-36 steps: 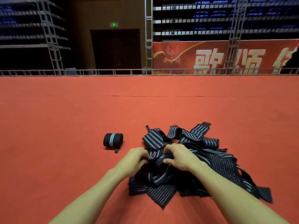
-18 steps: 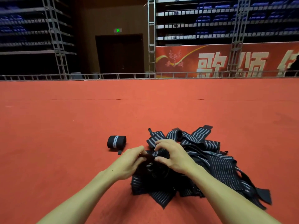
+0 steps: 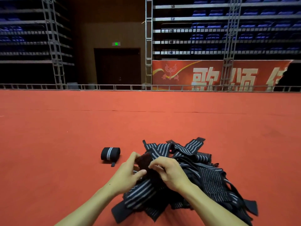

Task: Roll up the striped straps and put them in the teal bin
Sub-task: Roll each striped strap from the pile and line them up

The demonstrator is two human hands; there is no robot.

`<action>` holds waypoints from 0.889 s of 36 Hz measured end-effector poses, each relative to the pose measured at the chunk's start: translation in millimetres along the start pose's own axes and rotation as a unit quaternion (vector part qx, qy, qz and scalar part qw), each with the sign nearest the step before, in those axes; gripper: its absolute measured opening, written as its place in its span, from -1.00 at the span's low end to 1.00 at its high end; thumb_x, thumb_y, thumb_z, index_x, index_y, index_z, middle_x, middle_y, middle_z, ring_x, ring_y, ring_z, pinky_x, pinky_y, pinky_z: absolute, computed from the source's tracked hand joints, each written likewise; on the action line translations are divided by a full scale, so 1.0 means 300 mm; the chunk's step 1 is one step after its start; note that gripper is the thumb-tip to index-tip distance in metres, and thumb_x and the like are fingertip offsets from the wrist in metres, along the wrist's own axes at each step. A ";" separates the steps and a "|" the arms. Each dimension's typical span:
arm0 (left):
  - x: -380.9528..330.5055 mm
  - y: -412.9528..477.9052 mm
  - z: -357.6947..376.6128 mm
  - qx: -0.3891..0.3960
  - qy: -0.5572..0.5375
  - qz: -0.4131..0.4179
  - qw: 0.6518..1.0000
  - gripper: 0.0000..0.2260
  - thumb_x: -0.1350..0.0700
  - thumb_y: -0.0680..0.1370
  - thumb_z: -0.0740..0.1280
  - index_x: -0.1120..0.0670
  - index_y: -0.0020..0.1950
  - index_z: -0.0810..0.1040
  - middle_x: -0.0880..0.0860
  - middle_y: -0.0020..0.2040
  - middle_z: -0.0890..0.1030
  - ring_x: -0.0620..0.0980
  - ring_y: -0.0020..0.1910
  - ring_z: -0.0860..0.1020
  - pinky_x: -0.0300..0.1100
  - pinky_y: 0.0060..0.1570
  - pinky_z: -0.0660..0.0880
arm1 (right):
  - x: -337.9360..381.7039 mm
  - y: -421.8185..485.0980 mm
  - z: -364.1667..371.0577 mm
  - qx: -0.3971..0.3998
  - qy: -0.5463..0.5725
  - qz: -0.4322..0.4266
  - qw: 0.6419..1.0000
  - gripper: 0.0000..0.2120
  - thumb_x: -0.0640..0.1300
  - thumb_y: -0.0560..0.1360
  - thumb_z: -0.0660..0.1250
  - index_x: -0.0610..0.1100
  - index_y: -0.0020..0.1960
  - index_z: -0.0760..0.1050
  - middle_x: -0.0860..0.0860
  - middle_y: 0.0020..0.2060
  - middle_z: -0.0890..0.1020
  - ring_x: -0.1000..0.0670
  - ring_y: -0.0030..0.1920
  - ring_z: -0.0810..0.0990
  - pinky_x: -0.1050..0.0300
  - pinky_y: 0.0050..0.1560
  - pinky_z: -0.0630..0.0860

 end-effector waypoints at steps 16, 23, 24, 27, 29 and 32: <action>-0.171 0.085 0.068 -0.075 -0.040 0.068 0.994 -0.59 0.35 0.57 0.23 -0.20 0.04 0.28 0.05 -0.15 0.61 0.12 -0.10 0.62 0.18 0.05 0.54 | 0.011 0.004 -0.258 -0.120 0.106 0.102 0.982 -0.75 -0.19 0.43 0.51 0.18 -0.11 0.62 0.30 -0.12 0.68 0.18 -0.06 0.65 0.12 0.07 0.57; -0.212 0.086 0.091 -0.064 -0.028 0.071 0.995 -0.65 0.36 0.57 0.23 -0.13 -0.09 0.46 0.02 -0.13 0.57 0.17 -0.07 0.54 0.18 0.02 0.51 | 0.045 -0.035 -0.313 -0.085 0.079 0.104 0.988 -0.73 -0.18 0.40 0.53 0.16 -0.07 0.58 0.28 -0.09 0.65 0.27 0.04 0.57 0.46 0.07 0.39; -0.216 0.081 0.094 -0.067 -0.028 0.071 0.995 -0.66 0.35 0.57 0.23 -0.14 -0.08 0.47 0.01 -0.13 0.58 0.16 -0.06 0.54 0.17 0.04 0.51 | 0.048 -0.043 -0.320 -0.089 0.081 0.107 0.987 -0.74 -0.19 0.41 0.53 0.15 -0.08 0.58 0.26 -0.10 0.66 0.23 0.01 0.59 0.46 0.05 0.40; -0.241 0.065 0.103 -0.066 -0.033 0.077 0.994 -0.73 0.26 0.57 0.26 -0.15 -0.05 0.47 0.01 -0.11 0.59 0.13 -0.05 0.56 0.15 0.05 0.52 | 0.057 -0.064 -0.335 -0.098 0.090 0.113 0.985 -0.77 -0.23 0.41 0.51 0.09 -0.08 0.62 0.18 -0.10 0.68 0.11 -0.06 0.62 0.44 -0.03 0.44; -0.262 0.054 0.109 -0.070 -0.027 0.085 0.994 -0.72 0.26 0.58 0.29 -0.17 -0.03 0.47 -0.04 -0.08 0.59 -0.02 -0.06 0.56 0.03 0.05 0.52 | 0.066 -0.076 -0.345 -0.102 0.084 0.118 0.984 -0.76 -0.23 0.41 0.52 0.10 -0.09 0.62 0.18 -0.11 0.68 0.12 -0.06 0.62 0.43 -0.01 0.43; -0.286 0.032 0.108 -0.120 0.037 0.105 0.987 -0.74 0.23 0.55 0.36 -0.15 0.04 0.54 -0.19 0.02 0.47 -0.18 0.00 0.44 -0.19 0.11 0.39 | 0.079 -0.092 -0.359 -0.117 0.059 0.129 0.983 -0.70 -0.22 0.39 0.54 0.17 -0.14 0.58 0.22 -0.13 0.67 0.18 0.01 0.61 0.50 0.00 0.38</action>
Point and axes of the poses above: each hand's wrist, its own y-axis towards the middle knuckle, its own z-axis out of the palm, x = y × z, the point moved 5 cm from there along y, towards the middle knuckle
